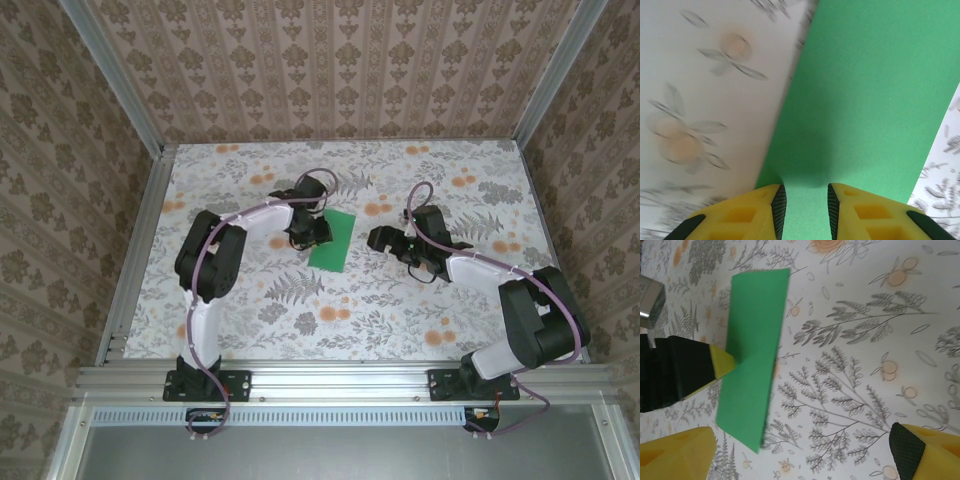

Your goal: Fold a paper plane with a square sheet of paper (pick it up from the middle)

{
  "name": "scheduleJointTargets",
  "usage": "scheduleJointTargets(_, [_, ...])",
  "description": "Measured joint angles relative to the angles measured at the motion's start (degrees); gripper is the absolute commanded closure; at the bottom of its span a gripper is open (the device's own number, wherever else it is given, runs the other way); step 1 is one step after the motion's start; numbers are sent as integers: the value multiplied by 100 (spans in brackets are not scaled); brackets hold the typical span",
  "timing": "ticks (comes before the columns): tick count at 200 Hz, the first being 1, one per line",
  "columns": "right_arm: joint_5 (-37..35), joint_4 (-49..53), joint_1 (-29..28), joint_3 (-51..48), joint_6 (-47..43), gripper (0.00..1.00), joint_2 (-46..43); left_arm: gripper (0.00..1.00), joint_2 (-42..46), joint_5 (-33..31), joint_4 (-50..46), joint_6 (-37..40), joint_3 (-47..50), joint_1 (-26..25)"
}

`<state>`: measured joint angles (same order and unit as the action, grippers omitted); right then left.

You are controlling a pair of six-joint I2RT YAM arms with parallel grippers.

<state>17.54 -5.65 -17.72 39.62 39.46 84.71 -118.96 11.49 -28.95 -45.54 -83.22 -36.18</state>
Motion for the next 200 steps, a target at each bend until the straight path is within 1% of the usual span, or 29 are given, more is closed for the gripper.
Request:
scheduleJointTargets(37, [192, 271, -216, -2, 256, 19, -33, 69, 57, -4, 229, -726, 136, -389])
scheduleJointTargets(74, [247, 723, -527, -2, 627, 25, -114, 69, 153, -15, 476, -1187, 350, -428])
scheduleJointTargets(88, [249, 817, -658, -9, 798, 27, -114, 69, 175, -17, 525, -1270, 385, -428])
scheduleJointTargets(107, [247, 872, -807, -11, 1027, 34, -107, 70, 181, -15, 553, -1331, 409, -428])
scheduleJointTargets(133, [240, 811, -953, -44, 1318, 38, -24, 70, 195, -15, 586, -1364, 439, -428])
scheduleJointTargets(160, [219, 741, -1045, -39, 1493, 42, 245, 70, 205, -13, 629, -1377, 479, -424])
scheduleJointTargets(200, [221, 673, -1139, 9, 1648, 54, 623, 71, 205, -11, 640, -1408, 483, -424])
